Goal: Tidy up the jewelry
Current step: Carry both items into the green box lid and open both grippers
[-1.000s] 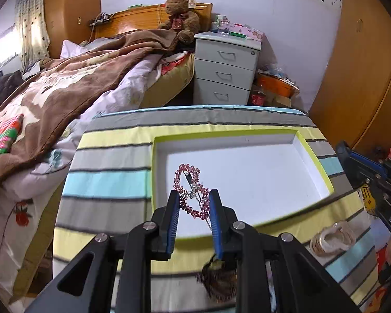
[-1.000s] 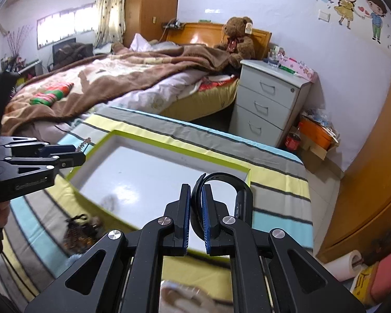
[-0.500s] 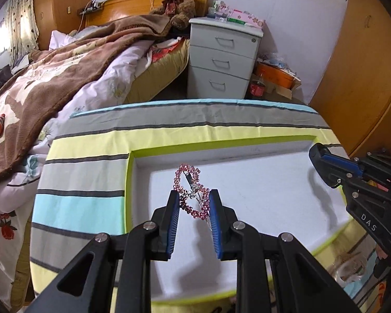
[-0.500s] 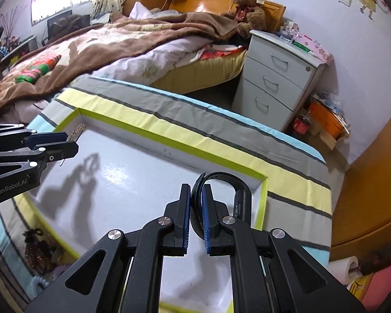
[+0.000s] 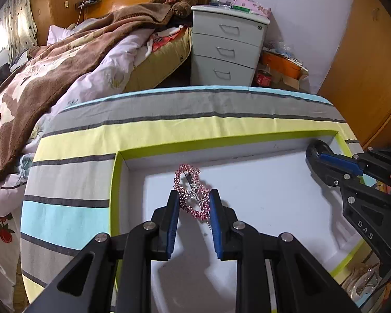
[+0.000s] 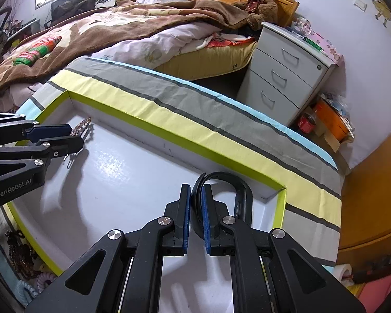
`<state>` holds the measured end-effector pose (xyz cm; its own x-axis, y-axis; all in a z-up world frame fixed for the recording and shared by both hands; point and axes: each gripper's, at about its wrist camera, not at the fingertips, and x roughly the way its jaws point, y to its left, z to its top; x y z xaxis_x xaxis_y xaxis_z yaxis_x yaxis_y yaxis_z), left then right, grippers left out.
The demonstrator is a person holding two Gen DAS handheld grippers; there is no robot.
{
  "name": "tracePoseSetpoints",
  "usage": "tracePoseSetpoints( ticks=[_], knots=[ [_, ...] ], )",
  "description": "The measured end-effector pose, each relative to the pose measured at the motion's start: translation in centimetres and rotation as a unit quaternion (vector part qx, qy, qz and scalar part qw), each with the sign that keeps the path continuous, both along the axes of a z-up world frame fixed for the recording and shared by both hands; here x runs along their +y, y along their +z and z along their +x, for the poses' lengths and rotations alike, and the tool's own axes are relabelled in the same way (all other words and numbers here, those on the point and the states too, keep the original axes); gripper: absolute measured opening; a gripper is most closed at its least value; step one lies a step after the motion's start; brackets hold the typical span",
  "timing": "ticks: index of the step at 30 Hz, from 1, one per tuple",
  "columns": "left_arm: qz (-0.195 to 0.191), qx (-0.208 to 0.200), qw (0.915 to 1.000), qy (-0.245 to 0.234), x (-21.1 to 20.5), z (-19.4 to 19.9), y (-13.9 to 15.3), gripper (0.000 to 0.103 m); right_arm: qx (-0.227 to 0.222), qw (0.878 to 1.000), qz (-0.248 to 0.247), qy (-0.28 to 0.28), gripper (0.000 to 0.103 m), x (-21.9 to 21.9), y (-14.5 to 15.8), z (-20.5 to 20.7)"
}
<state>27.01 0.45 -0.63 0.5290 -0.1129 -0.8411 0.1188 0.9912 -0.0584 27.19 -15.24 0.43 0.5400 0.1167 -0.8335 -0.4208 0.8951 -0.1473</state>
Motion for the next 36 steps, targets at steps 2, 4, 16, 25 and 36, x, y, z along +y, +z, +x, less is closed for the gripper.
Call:
tracePoseSetpoints(
  ticks=[2,4,16,25,36],
  knots=[
    [-0.001,0.002,1.0,0.0,0.0,0.0,-0.2,0.024,0.002,1.0,-0.001,0.002,0.009,0.1,-0.2,0.3],
    [0.001,0.003,1.0,0.001,-0.1,0.1,-0.3,0.024,0.009,1.0,-0.004,0.003,0.009,0.2,-0.5,0.5],
    [0.0,0.008,0.9999,0.009,-0.1,0.6,-0.3,0.024,0.018,1.0,-0.018,0.008,0.009,0.9,-0.9,0.6],
    [-0.002,0.013,0.9998,0.011,0.0,0.8,-0.3,0.033,0.017,1.0,-0.025,0.01,0.009,1.1,-1.0,0.5],
    [-0.033,0.002,0.9993,0.017,0.6,0.2,0.6,0.051,0.016,1.0,-0.008,0.012,0.038,0.9,-0.5,-0.2]
  ],
)
